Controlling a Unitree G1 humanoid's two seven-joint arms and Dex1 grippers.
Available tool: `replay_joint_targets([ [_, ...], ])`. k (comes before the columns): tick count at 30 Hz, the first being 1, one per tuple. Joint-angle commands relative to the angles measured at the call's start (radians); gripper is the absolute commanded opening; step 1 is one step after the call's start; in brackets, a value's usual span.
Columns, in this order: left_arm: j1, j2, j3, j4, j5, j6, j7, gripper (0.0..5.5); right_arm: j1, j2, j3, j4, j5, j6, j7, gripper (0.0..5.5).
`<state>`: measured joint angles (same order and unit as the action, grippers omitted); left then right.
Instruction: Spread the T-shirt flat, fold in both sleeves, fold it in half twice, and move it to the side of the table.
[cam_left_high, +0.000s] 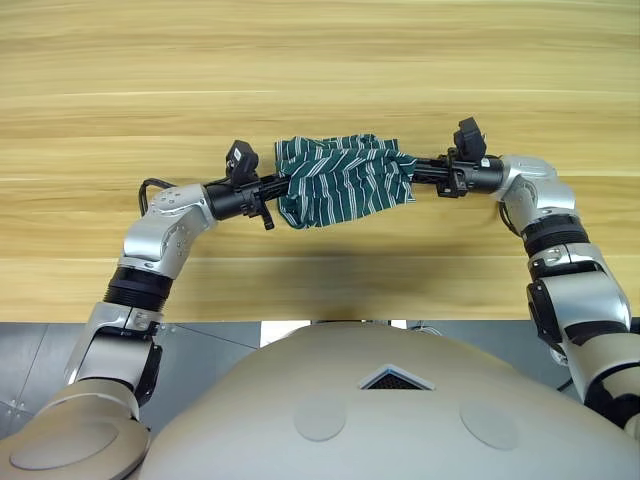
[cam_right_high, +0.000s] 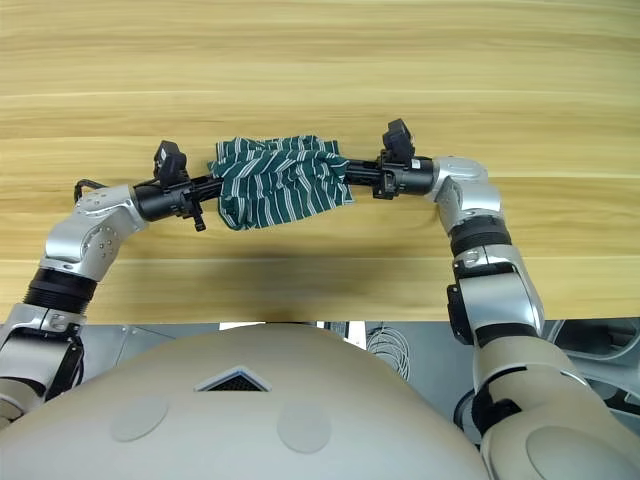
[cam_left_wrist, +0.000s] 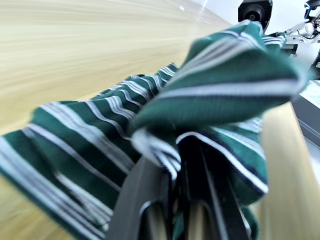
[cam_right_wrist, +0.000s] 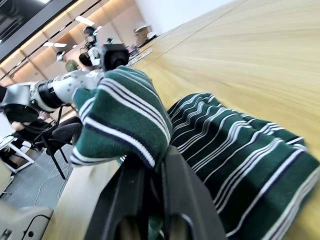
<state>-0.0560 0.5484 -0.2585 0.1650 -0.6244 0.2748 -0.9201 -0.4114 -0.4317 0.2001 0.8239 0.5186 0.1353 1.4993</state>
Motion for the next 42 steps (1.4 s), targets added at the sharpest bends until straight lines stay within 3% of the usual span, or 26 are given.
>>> replay_joint_targets([
  [1,-0.039,-0.049,0.027,0.099,0.112,-0.014,0.072,0.0,-0.057,0.032,-0.049,0.092,-0.054,0.028,-0.062,0.15],
  [5,-0.071,-0.089,0.041,0.23,0.212,-0.055,0.103,0.0,-0.085,0.044,-0.106,0.161,-0.085,0.025,-0.082,0.15],
  [10,-0.113,-0.128,0.085,0.339,0.261,-0.106,0.108,0.0,-0.111,0.062,-0.161,0.224,-0.123,0.001,-0.108,1.19],
  [22,-0.074,-0.149,0.197,0.183,0.187,-0.004,0.006,1.88,-0.151,0.099,-0.252,0.298,-0.19,-0.063,-0.174,3.12],
  [32,-0.035,-0.118,0.371,0.156,0.112,0.009,-0.007,3.4,-0.15,0.098,-0.311,0.287,-0.18,-0.085,-0.153,4.84],
  [36,-0.016,-0.135,0.439,0.279,0.15,-0.088,0.045,4.02,-0.126,0.1,-0.343,0.223,-0.156,-0.103,-0.134,5.4],
  [39,-0.005,-0.189,0.498,0.356,0.206,-0.274,0.181,4.04,-0.039,0.118,-0.348,0.022,-0.127,-0.146,-0.113,5.4],
  [42,0.054,-0.284,0.542,0.23,0.197,-0.454,0.255,4.05,0.081,0.142,-0.32,-0.241,-0.116,-0.191,-0.132,5.2],
])
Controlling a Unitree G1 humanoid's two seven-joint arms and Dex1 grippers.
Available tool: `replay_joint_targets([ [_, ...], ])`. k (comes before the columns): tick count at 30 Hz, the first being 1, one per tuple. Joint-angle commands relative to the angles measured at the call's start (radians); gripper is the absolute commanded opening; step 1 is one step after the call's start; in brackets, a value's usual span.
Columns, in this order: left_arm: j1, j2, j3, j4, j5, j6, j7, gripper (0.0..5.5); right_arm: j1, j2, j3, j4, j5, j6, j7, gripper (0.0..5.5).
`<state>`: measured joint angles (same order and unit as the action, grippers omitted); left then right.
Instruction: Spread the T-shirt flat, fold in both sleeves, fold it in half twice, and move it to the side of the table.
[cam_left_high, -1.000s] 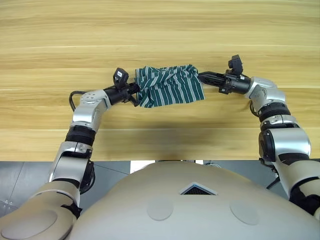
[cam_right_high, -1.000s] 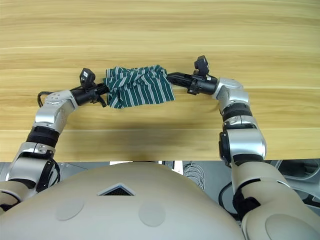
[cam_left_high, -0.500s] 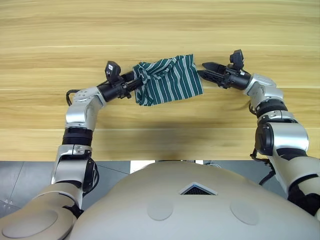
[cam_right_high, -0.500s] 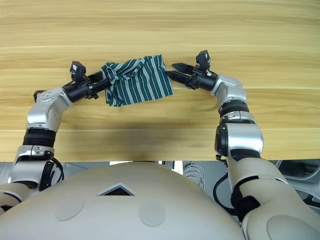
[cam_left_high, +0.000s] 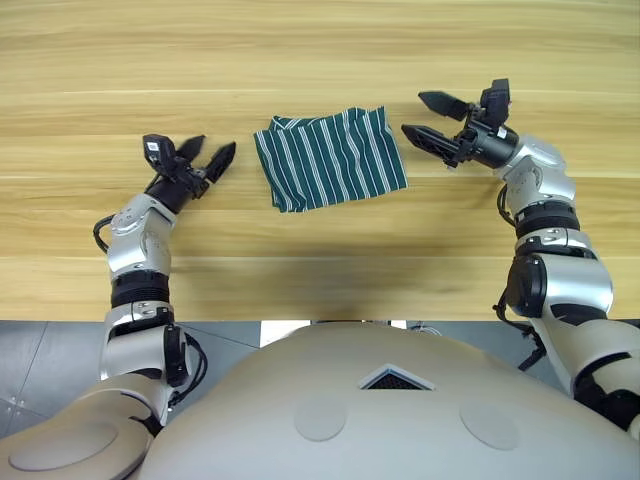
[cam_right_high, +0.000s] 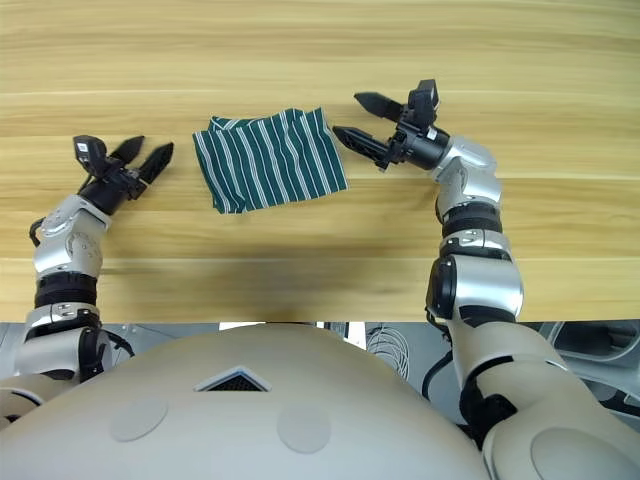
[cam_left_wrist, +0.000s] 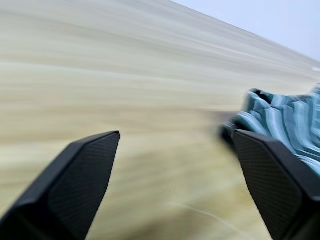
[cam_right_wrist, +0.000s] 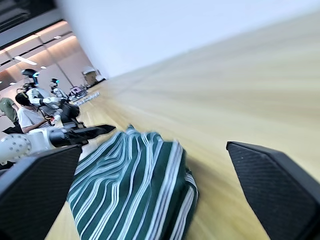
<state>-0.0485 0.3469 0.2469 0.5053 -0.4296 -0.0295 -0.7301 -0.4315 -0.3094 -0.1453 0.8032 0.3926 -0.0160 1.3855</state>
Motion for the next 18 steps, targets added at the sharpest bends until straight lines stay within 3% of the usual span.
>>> replay_joint_targets([
  [1,0.065,-0.13,0.049,-0.174,-0.008,-0.225,0.09,4.05,0.137,0.032,0.041,-0.306,0.006,-0.053,-0.039,5.03],
  [5,0.087,-0.254,0.071,-0.272,0.091,-0.514,0.23,3.27,0.188,0.079,0.154,-0.497,-0.082,-0.085,-0.148,4.18],
  [10,0.09,-0.314,0.038,-0.301,0.242,-0.694,0.353,2.62,0.164,0.119,0.275,-0.533,-0.194,-0.083,-0.282,3.3],
  [18,0.099,-0.321,-0.003,-0.271,0.285,-0.723,0.434,2.57,0.115,0.14,0.377,-0.483,-0.334,-0.035,-0.472,1.93],
])
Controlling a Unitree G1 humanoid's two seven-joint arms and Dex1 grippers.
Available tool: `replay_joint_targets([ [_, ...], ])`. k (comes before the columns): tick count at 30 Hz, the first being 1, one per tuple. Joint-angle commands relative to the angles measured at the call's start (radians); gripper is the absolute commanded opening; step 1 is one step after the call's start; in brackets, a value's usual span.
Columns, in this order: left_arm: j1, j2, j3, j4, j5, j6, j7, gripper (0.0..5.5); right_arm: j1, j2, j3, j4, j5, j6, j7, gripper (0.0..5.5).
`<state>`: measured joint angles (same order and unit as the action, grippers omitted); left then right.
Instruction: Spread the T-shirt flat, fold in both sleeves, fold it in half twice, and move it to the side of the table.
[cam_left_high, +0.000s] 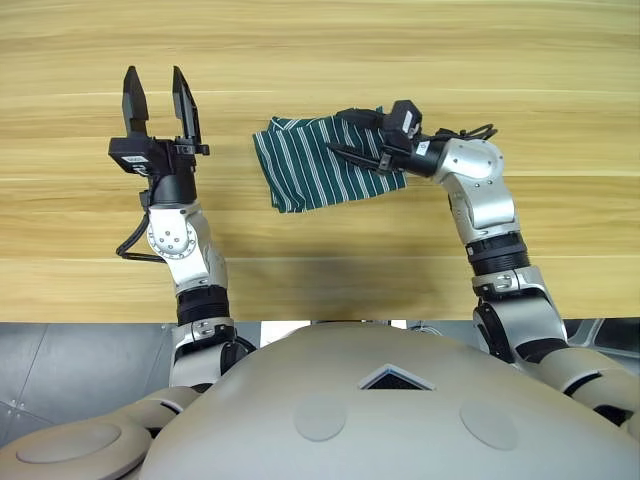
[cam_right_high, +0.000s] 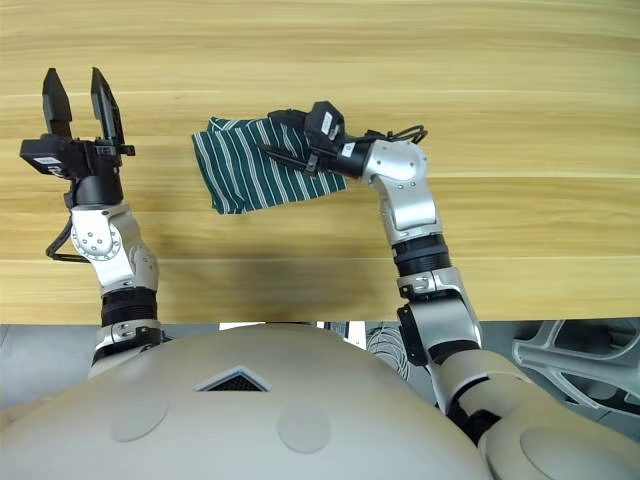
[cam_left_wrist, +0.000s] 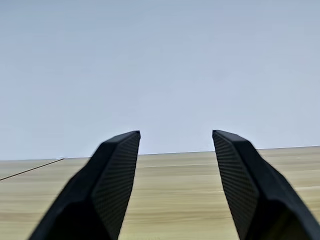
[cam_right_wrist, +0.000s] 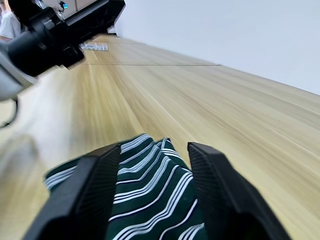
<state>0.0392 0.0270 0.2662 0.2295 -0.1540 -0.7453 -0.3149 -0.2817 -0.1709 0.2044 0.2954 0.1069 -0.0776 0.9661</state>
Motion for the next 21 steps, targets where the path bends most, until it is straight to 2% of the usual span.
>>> replay_joint_targets([
  [1,0.012,-0.001,-0.03,0.008,0.014,-0.009,0.023,2.57,-0.041,0.0,0.034,0.032,-0.058,0.033,-0.065,1.73],
  [10,0.012,0.011,-0.058,0.026,0.017,-0.012,0.05,2.57,-0.056,-0.017,0.081,0.058,-0.084,0.073,-0.08,0.08],
  [17,0.013,0.024,-0.072,0.019,0.012,-0.003,0.061,2.57,-0.083,-0.003,0.149,0.181,-0.179,0.04,-0.148,0.03],
  [21,0.022,0.022,-0.081,0.0,0.001,0.011,0.064,2.57,-0.15,0.069,0.166,0.401,-0.242,0.032,-0.283,0.03],
])
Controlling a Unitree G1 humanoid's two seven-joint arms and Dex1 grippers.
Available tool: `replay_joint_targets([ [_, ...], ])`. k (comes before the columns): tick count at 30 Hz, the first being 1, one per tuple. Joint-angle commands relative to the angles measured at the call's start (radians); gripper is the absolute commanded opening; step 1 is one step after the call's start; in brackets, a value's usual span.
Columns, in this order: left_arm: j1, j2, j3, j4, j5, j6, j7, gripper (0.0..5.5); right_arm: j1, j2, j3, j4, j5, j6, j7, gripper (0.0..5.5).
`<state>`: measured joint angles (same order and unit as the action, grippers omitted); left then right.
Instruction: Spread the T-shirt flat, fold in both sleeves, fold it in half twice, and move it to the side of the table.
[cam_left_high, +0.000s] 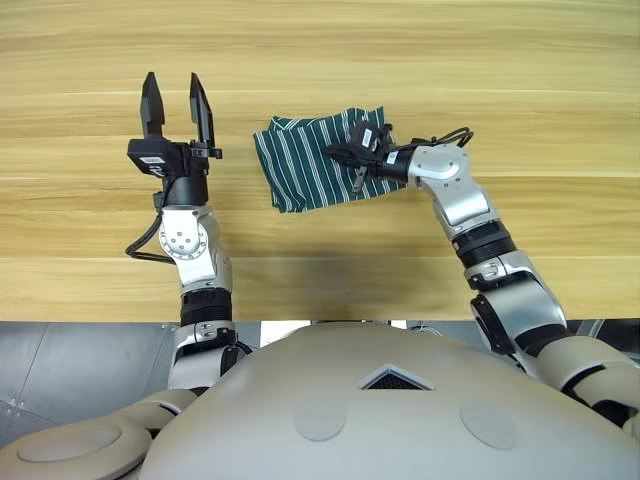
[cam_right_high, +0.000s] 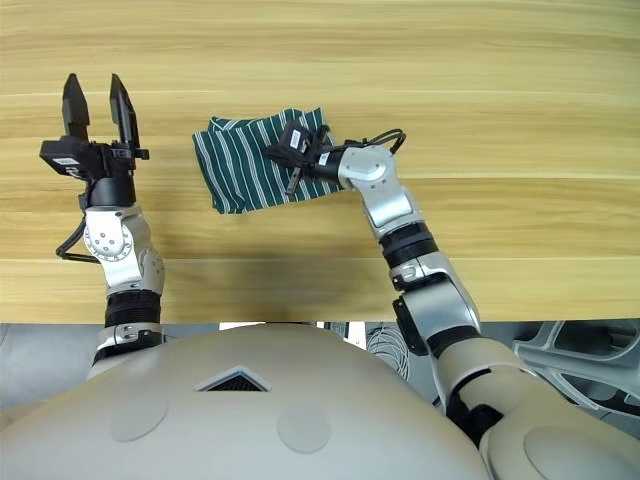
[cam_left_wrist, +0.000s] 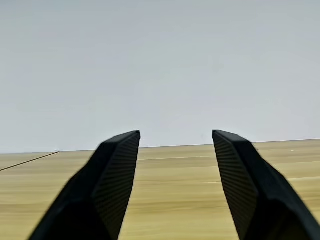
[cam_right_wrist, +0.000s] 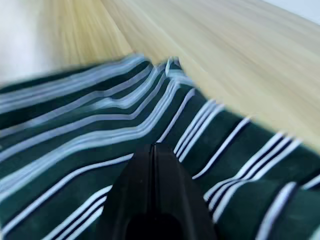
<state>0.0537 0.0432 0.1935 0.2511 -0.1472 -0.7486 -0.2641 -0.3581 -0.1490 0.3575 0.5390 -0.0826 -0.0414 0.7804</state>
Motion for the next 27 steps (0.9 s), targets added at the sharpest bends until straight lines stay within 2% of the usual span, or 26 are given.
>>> replay_joint_targets([
  [1,0.011,0.006,-0.01,-0.029,-0.007,0.017,0.015,2.57,-0.092,0.063,0.013,0.219,-0.064,-0.002,-0.124,0.03],
  [6,0.027,0.008,-0.011,-0.056,-0.023,0.029,0.018,2.57,-0.145,0.079,-0.04,0.439,-0.044,-0.056,-0.181,0.03],
  [11,0.057,0.005,-0.014,-0.102,-0.025,0.038,0.022,2.57,-0.186,-0.034,-0.34,0.579,0.169,-0.086,-0.288,0.03],
  [13,0.084,0.008,-0.002,-0.137,-0.034,0.039,0.032,2.57,-0.178,-0.122,-0.469,0.676,0.231,-0.09,-0.47,0.03],
  [16,0.104,0.009,0.008,-0.159,-0.042,0.043,0.039,2.57,-0.158,-0.157,-0.587,0.754,0.283,-0.1,-0.679,0.03],
  [22,0.103,0.017,0.003,-0.17,-0.05,0.053,0.038,2.57,-0.157,-0.114,-0.731,0.783,0.342,-0.131,-0.917,0.03],
  [27,0.1,0.016,-0.002,-0.165,-0.047,0.05,0.038,2.57,-0.201,0.024,-0.803,0.743,0.392,-0.202,-1.019,0.03],
])
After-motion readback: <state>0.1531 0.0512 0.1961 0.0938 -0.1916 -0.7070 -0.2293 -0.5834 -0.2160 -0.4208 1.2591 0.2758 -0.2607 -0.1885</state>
